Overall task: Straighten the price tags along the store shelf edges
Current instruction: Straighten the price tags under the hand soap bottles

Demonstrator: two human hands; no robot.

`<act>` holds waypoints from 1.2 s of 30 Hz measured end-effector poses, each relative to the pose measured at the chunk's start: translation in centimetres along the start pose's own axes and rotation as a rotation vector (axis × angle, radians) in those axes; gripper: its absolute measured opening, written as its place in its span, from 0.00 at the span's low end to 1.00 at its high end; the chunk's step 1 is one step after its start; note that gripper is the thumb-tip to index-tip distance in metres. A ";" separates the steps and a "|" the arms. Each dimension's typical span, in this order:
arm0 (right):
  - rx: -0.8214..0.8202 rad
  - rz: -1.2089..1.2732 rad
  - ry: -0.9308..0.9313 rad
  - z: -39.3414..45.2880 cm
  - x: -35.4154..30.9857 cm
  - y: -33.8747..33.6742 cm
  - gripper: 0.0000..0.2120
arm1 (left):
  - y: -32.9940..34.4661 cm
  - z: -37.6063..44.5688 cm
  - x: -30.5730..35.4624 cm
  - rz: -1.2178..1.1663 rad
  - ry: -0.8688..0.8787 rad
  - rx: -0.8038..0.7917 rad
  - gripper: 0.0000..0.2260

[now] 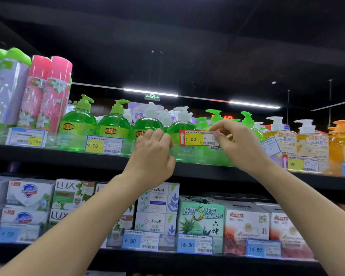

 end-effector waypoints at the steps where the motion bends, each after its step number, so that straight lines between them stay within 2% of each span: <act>1: -0.007 0.001 0.000 0.1 -0.1 0.1 0.06 | 0.0 -0.1 0.0 -0.002 0.002 0.012 0.12; 7: -0.040 0.106 0.059 1.0 -0.7 0.7 0.05 | 0.1 -0.3 -0.1 -0.003 0.033 0.067 0.10; 12: -0.134 0.072 0.034 1.1 -0.9 1.8 0.05 | 0.0 -0.3 -0.1 -0.001 0.039 0.074 0.10; 18: -0.146 -0.097 -0.090 -0.1 -0.7 3.0 0.05 | 0.3 -0.2 -0.2 -0.022 0.035 0.070 0.07; 24: -0.010 -0.232 -0.301 -1.8 -0.9 3.9 0.04 | 0.2 -0.5 -1.1 -0.092 0.094 0.078 0.11; 27: 0.016 -0.255 -0.298 -2.4 -0.7 3.9 0.06 | 0.0 -1.2 -1.4 -0.111 0.116 0.086 0.15; 31: 0.019 -0.319 -0.320 -3.3 -0.8 3.8 0.10 | -0.2 -2.3 -1.5 -0.102 0.112 0.107 0.13; 36: -0.056 -0.333 -0.319 -3.8 -1.1 3.2 0.16 | -0.3 -3.3 -0.7 -0.092 0.126 0.097 0.14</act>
Point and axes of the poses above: each hand's wrist, its own z-axis towards the middle knuckle, its own y-axis out of the palm, x = y × z, the point moved 2 cm from there along z, towards the middle knuckle, and after that the axes turned 15 degrees about x, right-handed, at the moved point
